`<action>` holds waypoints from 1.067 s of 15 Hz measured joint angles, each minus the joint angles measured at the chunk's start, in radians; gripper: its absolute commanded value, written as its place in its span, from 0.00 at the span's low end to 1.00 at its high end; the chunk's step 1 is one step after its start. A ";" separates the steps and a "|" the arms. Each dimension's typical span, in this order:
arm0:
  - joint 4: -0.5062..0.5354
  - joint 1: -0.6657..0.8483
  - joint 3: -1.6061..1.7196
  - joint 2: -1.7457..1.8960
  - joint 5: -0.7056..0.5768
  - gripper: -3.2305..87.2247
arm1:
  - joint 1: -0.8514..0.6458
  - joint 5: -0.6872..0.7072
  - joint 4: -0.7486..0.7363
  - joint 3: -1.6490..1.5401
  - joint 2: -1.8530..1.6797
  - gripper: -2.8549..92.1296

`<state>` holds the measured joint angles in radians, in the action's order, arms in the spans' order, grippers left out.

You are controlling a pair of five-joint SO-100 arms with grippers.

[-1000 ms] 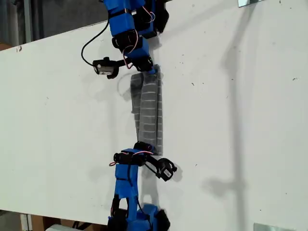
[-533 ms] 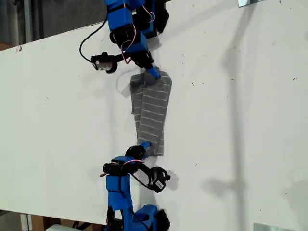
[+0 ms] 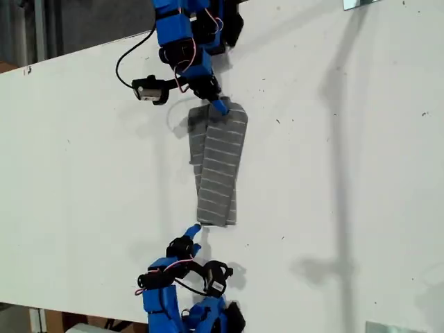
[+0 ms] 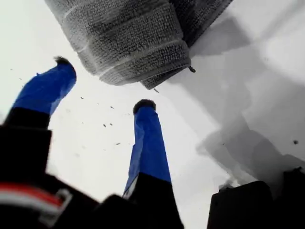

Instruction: Grasp corners of a square towel and fold twice.

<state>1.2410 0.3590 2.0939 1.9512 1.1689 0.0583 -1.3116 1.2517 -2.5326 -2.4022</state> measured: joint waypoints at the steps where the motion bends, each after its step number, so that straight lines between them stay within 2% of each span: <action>1: -0.015 0.000 0.012 0.006 0.008 0.30 | 0.032 -0.031 -0.034 0.000 0.017 0.23; 4: -0.066 -0.009 0.058 0.008 0.018 0.30 | 0.133 -0.112 -0.176 0.000 0.176 0.25; 8: -0.091 -0.017 0.097 0.011 0.020 0.30 | 0.149 -0.126 -0.290 0.064 0.451 0.14; 10: -0.106 -0.017 0.121 0.017 0.023 0.30 | 0.149 -0.126 -0.304 0.071 0.465 0.03; 13: -0.138 -0.017 0.149 0.028 0.026 0.29 | 0.149 -0.127 -0.295 0.091 0.469 0.03; 16: -0.164 -0.017 0.167 0.029 0.026 0.29 | 0.101 -0.100 -0.183 0.169 0.469 0.03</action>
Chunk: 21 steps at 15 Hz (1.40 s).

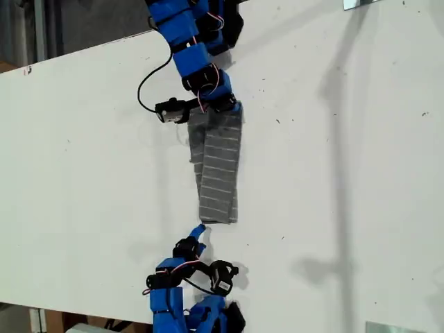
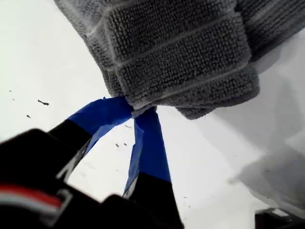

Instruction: Grasp corners of a square towel and fold twice.

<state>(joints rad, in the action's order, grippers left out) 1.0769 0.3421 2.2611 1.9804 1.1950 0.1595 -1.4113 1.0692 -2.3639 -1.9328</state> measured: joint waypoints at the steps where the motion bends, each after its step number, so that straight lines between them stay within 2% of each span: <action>1: 0.000 0.000 0.003 0.000 0.000 0.29 | -0.023 0.025 0.034 0.018 -0.002 0.03; 7: -0.031 0.002 0.021 0.000 0.000 0.28 | -0.255 0.173 0.176 0.038 -0.003 0.03; 12: -0.052 0.003 0.021 -0.011 0.000 0.28 | -0.394 0.314 0.302 0.178 -0.025 0.03; 14: -0.055 0.005 0.021 -0.015 0.000 0.28 | -0.433 0.330 0.278 0.158 -0.031 0.03; 15: -0.064 0.003 0.026 -0.020 0.000 0.28 | -0.434 0.328 0.209 0.120 0.034 0.03; 20: -0.074 0.003 0.028 -0.051 0.000 0.28 | -0.446 0.325 0.209 0.109 0.130 0.03; 21: -0.074 0.003 0.028 -0.052 0.000 0.28 | -0.443 0.314 0.206 0.109 0.132 0.11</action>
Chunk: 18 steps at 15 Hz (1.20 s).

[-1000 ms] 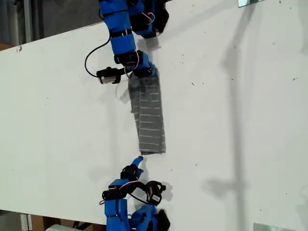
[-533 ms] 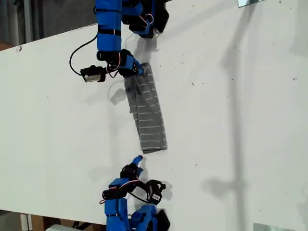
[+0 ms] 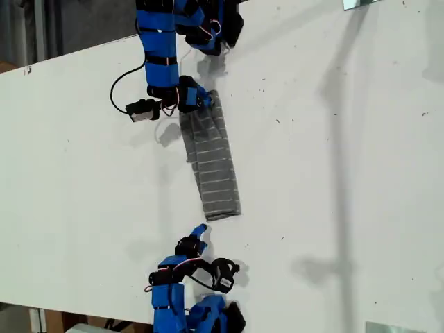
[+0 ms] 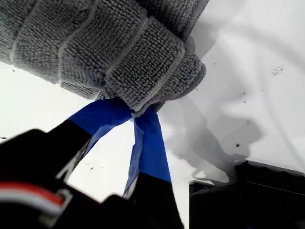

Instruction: Grasp corners of a square towel and fold twice.

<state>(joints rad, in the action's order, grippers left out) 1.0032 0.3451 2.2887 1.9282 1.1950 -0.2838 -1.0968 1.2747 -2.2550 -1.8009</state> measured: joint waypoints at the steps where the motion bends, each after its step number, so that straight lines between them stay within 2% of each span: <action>1: 0.000 0.000 0.000 0.000 0.000 0.28 | 0.011 -0.017 0.000 -0.006 -0.006 0.22; 2: 0.000 0.000 0.000 0.000 0.000 0.28 | 0.031 -0.026 0.009 -0.008 -0.006 0.27; 4: -0.029 0.025 0.028 -0.015 -0.014 0.28 | 0.051 -0.034 0.011 -0.008 -0.015 0.32; 7: -0.117 0.120 0.075 -0.097 -0.057 0.28 | 0.057 -0.040 0.141 -0.006 -0.173 0.32; 8: -0.110 0.121 0.074 -0.109 -0.066 0.29 | 0.049 -0.038 0.206 -0.006 -0.259 0.31; 10: -0.118 0.120 0.074 -0.127 -0.074 0.29 | 0.017 -0.044 0.230 -0.006 -0.351 0.34; 12: -0.118 0.120 0.074 -0.127 -0.075 0.29 | -0.032 -0.048 0.176 -0.040 -0.285 0.38; 14: -0.118 0.120 0.074 -0.127 -0.075 0.29 | -0.083 -0.040 0.051 -0.084 -0.186 0.41; 17: -0.118 0.120 0.074 -0.127 -0.083 0.29 | -0.173 0.006 -0.055 -0.084 -0.005 0.51; 18: -0.118 0.120 0.074 -0.127 -0.084 0.29 | -0.209 0.029 -0.072 -0.081 0.071 0.48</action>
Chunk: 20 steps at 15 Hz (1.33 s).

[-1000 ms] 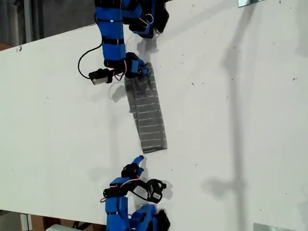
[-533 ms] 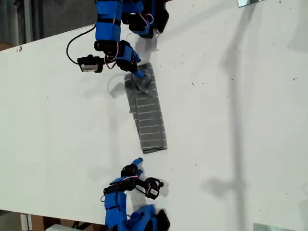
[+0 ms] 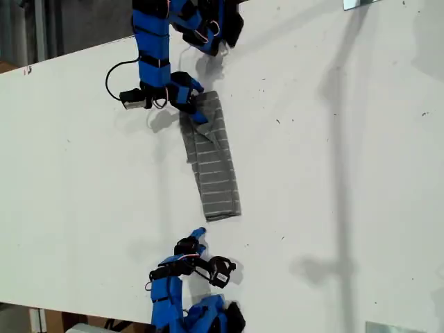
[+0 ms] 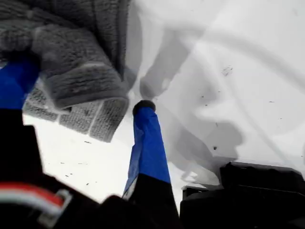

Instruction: Grasp corners of a square towel and fold twice.

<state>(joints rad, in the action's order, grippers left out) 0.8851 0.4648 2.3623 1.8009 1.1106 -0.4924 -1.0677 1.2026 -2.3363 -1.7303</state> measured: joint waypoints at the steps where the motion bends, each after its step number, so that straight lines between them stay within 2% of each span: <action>1: 0.000 0.000 0.000 0.000 0.000 0.29 | -0.029 0.020 -0.003 0.014 0.069 0.39; 3: 0.000 0.000 0.000 0.000 0.000 0.29 | -0.020 0.012 -0.012 0.037 0.089 0.11; 4: 0.000 0.000 0.000 0.000 0.000 0.29 | -0.003 -0.008 -0.003 0.041 0.095 0.03; 9: -0.009 0.000 0.000 0.000 0.000 0.29 | 0.137 -0.189 0.072 0.009 0.009 0.03; 14: -0.009 -0.003 0.000 0.000 0.002 0.29 | 0.295 -0.351 0.368 0.075 -0.442 0.03; 16: -0.015 -0.003 0.000 0.000 0.005 0.29 | 0.345 -0.339 0.380 0.186 -0.445 0.03; 20: -0.015 -0.003 0.000 0.000 0.011 0.29 | 0.360 -0.192 0.287 0.428 -0.247 0.03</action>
<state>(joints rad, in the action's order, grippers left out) 0.8698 0.4617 2.3623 1.8009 1.1213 -0.1319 -1.2594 1.4895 -1.9083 -1.9773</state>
